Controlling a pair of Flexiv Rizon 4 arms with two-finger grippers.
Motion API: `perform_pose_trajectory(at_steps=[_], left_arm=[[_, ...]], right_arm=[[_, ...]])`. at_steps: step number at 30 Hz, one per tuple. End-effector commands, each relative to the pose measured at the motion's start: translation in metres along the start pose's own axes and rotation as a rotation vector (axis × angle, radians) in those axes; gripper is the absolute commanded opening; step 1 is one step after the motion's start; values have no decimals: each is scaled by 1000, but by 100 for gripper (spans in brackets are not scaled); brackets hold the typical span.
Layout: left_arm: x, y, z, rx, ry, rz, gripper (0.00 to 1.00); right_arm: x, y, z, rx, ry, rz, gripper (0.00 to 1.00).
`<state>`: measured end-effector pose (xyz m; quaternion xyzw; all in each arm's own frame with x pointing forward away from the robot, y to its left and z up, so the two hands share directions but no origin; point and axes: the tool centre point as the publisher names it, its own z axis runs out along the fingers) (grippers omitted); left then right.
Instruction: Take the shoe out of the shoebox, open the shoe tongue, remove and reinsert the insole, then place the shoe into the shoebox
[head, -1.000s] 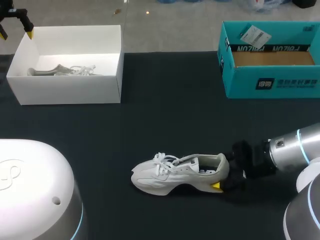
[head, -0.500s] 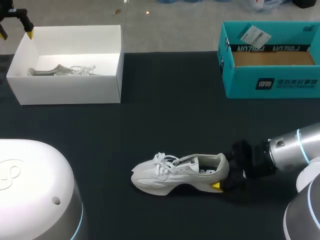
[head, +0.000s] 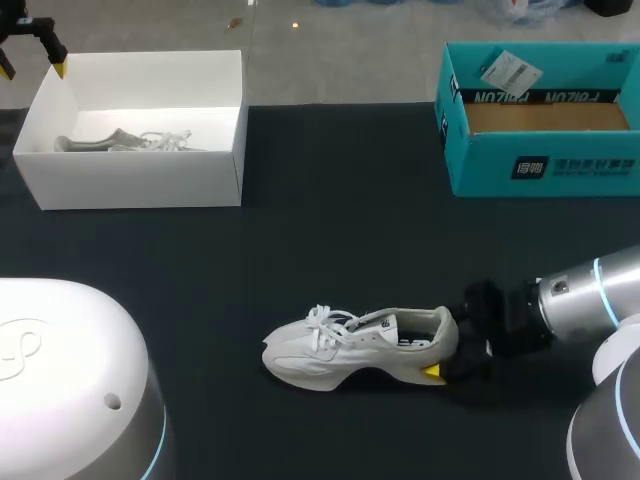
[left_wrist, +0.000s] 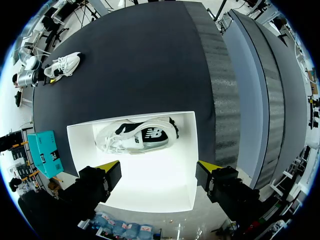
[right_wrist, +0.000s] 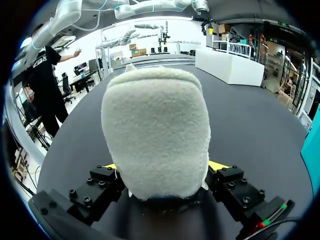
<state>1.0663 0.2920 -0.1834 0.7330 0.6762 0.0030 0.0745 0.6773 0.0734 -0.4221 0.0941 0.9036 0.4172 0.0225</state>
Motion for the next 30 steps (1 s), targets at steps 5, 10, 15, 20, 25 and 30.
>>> perform_pose_trajectory(at_steps=[5,10,15,20,25,30], left_arm=[[0,0,-1,1,1,1,100],[0,0,-1,1,1,1,100],[-30,-12,-9,4,91,-134,100],[-53,-37,-16,-26,171,-502,100],[-79,-69,-18,-126,224,-841,100],[-123,-97,-10,-133,278,-1003,100]], right_arm=[[1,1,-1,2,0,0,0],[1,1,-1,2,0,0,0],[1,1,-1,2,0,0,0],[1,1,-1,2,0,0,0],[1,1,-1,2,0,0,0],[1,1,-1,2,0,0,0]])
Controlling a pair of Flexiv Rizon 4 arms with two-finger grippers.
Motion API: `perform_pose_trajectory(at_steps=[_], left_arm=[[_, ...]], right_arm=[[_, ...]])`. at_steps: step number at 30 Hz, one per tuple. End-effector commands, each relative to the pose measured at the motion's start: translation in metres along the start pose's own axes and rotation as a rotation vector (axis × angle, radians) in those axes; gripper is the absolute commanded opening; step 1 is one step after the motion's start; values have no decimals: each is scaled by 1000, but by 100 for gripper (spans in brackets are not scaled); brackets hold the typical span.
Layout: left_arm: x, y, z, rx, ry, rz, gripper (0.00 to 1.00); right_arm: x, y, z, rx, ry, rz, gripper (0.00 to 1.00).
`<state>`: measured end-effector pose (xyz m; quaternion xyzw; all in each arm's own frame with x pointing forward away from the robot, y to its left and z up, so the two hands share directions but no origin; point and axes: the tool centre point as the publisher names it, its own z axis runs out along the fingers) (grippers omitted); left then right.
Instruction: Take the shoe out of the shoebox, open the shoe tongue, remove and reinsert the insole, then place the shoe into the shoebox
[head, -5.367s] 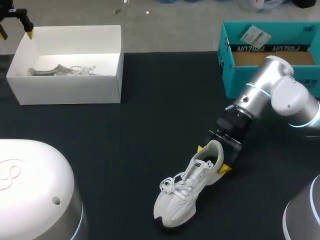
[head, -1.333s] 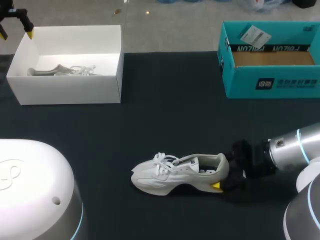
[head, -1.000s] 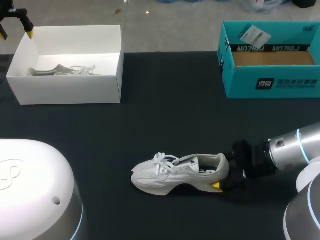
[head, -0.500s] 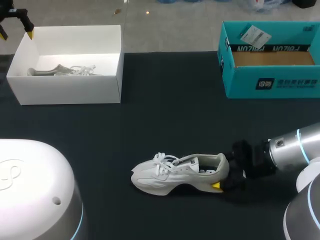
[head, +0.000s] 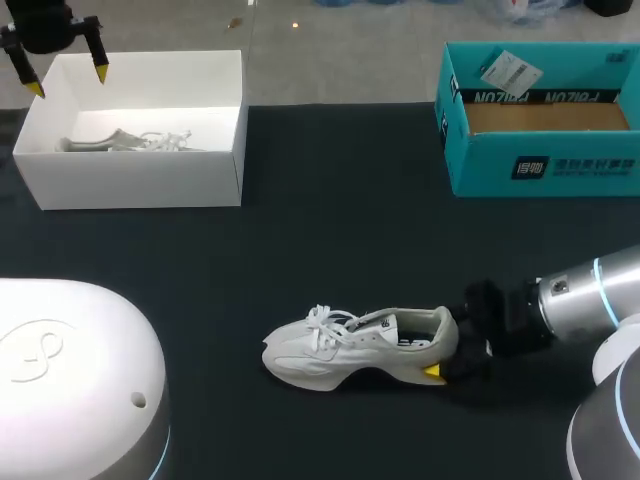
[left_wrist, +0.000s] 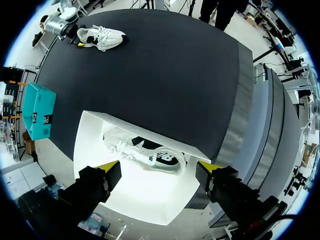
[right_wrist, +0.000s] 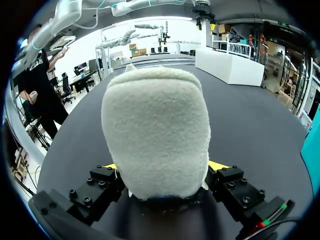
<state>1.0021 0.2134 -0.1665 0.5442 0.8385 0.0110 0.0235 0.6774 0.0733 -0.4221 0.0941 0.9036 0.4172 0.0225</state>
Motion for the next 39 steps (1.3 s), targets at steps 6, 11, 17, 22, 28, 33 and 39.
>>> perform_pose_trajectory(at_steps=[6,11,17,22,28,33,39], left_arm=[[-18,-58,8,-168,103,-462,100],[-18,-58,8,-168,103,-462,100],[-37,-55,1,-167,88,-642,100],[-67,-88,-4,-162,87,-1153,100],[-93,-148,-1,-205,166,-1642,100],[-115,-201,10,-154,173,-1770,100],[-115,-201,10,-154,173,-1770,100]], right_arm=[[1,1,-1,2,0,0,0],[1,1,-1,2,0,0,0],[1,1,-1,2,0,0,0],[1,1,-1,2,0,0,0],[1,1,-1,2,0,0,0],[1,1,-1,2,0,0,0],[1,1,-1,2,0,0,0]])
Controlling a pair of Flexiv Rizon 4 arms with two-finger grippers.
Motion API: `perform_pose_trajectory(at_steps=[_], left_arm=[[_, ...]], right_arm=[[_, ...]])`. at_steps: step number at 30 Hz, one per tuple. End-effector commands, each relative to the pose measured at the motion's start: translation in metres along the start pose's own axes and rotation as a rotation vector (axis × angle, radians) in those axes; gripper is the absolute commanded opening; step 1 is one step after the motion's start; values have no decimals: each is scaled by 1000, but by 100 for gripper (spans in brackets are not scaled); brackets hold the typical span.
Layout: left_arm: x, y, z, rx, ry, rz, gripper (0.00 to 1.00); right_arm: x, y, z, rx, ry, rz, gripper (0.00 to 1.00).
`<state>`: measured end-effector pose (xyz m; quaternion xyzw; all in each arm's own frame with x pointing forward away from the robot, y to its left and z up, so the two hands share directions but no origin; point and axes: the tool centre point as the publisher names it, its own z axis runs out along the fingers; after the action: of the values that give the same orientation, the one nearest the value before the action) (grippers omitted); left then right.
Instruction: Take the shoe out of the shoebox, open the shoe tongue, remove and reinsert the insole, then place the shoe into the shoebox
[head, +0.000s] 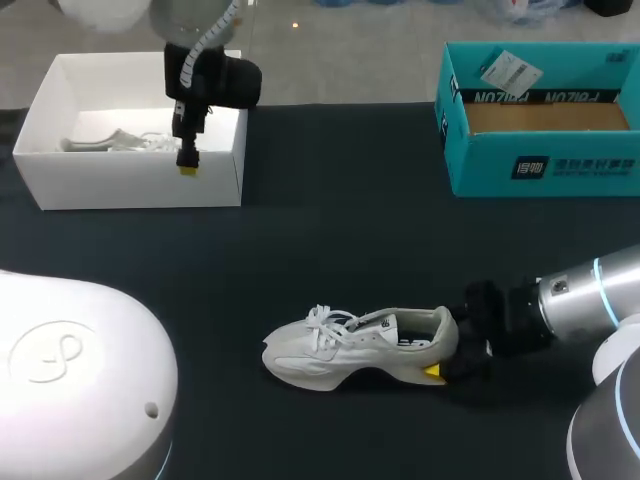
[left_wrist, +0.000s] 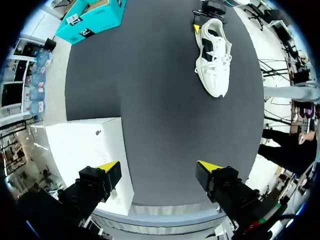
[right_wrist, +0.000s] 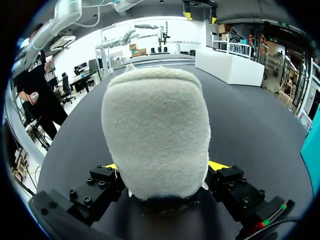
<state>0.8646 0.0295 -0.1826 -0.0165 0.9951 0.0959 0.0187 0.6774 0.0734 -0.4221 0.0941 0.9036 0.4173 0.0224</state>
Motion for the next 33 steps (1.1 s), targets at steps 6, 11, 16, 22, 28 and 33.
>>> perform_pose_trajectory(at_steps=[6,11,16,22,28,33], left_arm=[[-1,-3,-1,-1,100,-587,100],[-1,-3,-1,-1,100,-587,100],[-1,-3,-1,-1,100,-587,100],[-1,-3,-1,-1,100,-587,100],[-1,-3,-1,-1,100,-587,100],[12,-7,-3,-15,22,-806,100]], right_arm=[[1,1,-1,2,0,0,0],[1,1,-1,2,0,0,0],[1,1,-1,2,0,0,0],[1,1,-1,2,0,0,0],[1,1,-1,2,0,0,0],[1,1,-1,2,0,0,0]])
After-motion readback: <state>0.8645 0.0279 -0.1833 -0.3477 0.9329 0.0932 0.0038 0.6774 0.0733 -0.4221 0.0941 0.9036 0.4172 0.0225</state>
